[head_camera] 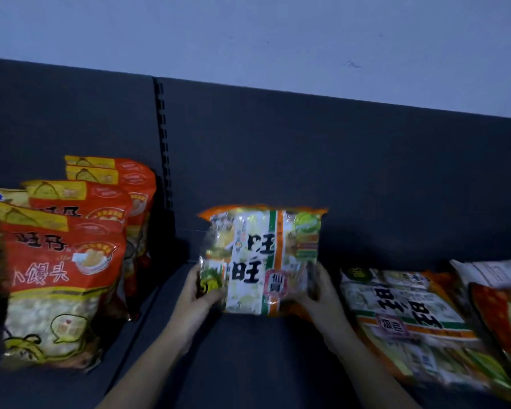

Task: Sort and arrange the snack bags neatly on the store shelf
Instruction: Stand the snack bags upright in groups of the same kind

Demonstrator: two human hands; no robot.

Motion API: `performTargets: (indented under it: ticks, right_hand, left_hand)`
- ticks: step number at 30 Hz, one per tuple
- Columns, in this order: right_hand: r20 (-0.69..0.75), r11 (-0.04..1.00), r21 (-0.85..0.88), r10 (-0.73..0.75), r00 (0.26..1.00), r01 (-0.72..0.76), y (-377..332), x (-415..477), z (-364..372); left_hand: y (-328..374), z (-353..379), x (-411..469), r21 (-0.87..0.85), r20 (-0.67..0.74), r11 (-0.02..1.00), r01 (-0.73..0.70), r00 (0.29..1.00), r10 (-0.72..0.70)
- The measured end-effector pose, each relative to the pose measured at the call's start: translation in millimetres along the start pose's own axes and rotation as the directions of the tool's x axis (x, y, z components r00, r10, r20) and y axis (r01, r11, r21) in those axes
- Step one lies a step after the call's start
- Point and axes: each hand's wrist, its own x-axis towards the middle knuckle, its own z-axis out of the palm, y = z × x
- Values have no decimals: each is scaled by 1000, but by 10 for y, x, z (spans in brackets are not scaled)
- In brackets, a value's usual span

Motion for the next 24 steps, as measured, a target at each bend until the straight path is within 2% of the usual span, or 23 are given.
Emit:
performTargets:
  ticks: [2,5,9,14,19,21,22,24]
  right_hand:
    - [29,999,-37,26,999,-24,115,29,49]
    - [28,997,-58,58,998,-56,149,97,42]
    - [-22,997,-49,64,998,-65,181,238,55]
    - [-18,994,-30,109,994,-109,227,304,73]
    - [-9,987,-34,159,987,-159,168,287,63]
    - [-14,985,-17,169,985,-170,69,295,37]
    - [-20,985,-9,172,985,-172,12,309,4]
    - [-36,980,-39,193,980,-195,-161,317,-112]
  left_hand:
    - [-143,-28,36,62,-6,998,6,1000,-6]
    - [-263,-12,113,151,-58,987,-48,997,57]
    - [-315,54,219,151,-79,983,-102,990,115]
    - [-362,58,300,181,-62,981,-77,994,89]
    - [-331,47,304,237,-161,971,-29,985,69]
    - [-252,99,268,305,-259,951,-57,956,140]
    - [-179,161,236,353,-322,930,-98,921,220]
    - [9,330,113,452,-375,850,-271,807,457]
